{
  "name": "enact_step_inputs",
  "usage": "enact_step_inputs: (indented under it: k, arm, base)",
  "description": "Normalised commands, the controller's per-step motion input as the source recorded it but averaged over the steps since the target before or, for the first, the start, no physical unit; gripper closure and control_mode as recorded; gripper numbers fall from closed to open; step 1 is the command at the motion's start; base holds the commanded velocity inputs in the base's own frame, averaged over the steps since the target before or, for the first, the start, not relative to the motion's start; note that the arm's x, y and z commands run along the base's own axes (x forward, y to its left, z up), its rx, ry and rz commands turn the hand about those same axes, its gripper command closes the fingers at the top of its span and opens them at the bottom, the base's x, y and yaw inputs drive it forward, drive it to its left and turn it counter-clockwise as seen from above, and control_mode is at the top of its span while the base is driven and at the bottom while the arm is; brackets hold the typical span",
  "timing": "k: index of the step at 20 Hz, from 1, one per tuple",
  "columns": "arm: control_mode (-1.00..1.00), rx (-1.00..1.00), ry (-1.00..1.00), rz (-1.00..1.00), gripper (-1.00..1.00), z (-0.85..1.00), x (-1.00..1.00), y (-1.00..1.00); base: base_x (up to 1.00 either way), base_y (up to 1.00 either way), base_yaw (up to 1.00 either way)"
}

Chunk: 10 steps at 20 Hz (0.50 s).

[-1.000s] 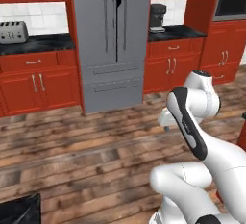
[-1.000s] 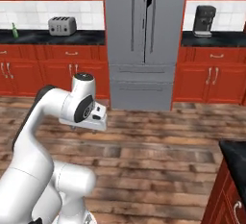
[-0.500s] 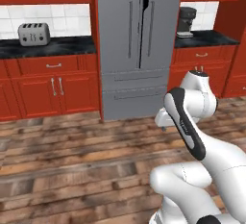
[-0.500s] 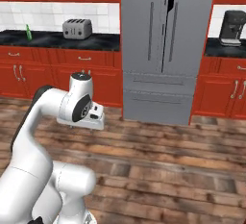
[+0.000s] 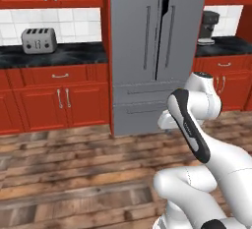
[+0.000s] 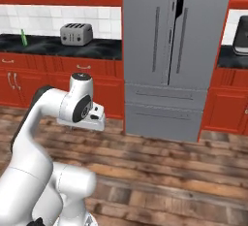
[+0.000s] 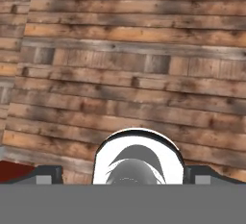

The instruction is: Place the drinks on the dining counter in a tight cluster.

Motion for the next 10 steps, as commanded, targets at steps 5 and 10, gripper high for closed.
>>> enact_step_inputs:
  k: [5,10]
  arm:
    - [1.0,0.0,0.0,0.0,-1.0,0.0,0.0,0.0]
    - [1.0,0.0,0.0,0.0,-1.0,0.0,0.0,0.0]
  base:
    - [0.77,0.28,0.15]
    - [0.7,0.21,0.27]
